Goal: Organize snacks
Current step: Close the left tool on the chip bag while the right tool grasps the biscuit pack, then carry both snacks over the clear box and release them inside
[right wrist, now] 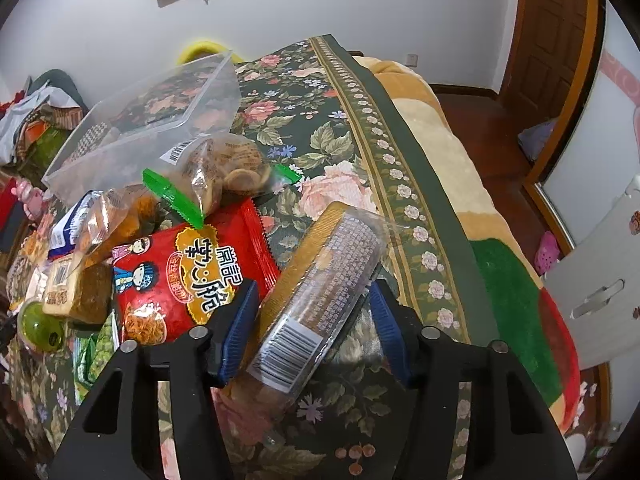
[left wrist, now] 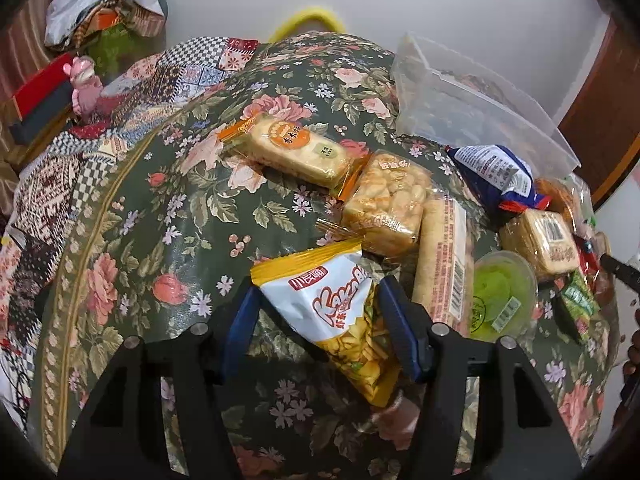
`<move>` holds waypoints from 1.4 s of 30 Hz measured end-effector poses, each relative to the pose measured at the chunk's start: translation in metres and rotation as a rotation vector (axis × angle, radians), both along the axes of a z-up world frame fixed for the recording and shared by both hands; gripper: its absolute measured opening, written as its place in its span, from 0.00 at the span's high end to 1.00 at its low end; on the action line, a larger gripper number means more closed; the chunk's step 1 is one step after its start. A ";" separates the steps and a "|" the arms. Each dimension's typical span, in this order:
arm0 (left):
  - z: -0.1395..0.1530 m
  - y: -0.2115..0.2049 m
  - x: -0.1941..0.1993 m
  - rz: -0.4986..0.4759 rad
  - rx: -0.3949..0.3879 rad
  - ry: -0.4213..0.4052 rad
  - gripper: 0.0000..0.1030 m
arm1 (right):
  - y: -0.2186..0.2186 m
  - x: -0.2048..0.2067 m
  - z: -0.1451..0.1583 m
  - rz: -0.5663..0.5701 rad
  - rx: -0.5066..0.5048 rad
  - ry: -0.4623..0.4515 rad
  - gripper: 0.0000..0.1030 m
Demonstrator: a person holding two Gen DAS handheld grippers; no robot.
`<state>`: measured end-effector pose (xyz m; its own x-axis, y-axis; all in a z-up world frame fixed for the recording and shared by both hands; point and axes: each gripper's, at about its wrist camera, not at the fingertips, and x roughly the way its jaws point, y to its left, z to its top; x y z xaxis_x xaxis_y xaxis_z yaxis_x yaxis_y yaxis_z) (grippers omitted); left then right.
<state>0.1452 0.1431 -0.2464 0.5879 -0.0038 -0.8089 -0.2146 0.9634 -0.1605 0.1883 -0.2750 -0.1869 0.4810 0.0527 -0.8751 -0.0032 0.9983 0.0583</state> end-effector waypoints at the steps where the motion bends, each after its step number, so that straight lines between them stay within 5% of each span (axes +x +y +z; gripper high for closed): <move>1: 0.001 0.000 -0.001 0.000 0.011 0.002 0.41 | -0.001 -0.002 0.001 0.000 0.004 0.001 0.52; 11: -0.002 0.002 0.002 0.001 -0.040 0.025 0.43 | -0.003 0.005 -0.014 -0.003 0.074 0.061 0.53; 16: -0.003 -0.002 0.007 -0.023 -0.044 0.012 0.58 | 0.000 0.005 -0.015 0.002 0.051 0.042 0.55; 21: 0.004 -0.002 0.005 -0.020 -0.055 0.004 0.71 | -0.007 0.003 -0.010 -0.017 0.061 0.025 0.68; 28: 0.027 -0.001 -0.006 -0.023 -0.045 -0.030 0.81 | -0.010 -0.008 -0.003 -0.023 0.053 0.003 0.68; 42: 0.087 -0.011 -0.020 -0.049 0.041 -0.142 0.82 | -0.005 -0.019 0.048 0.013 0.108 -0.111 0.68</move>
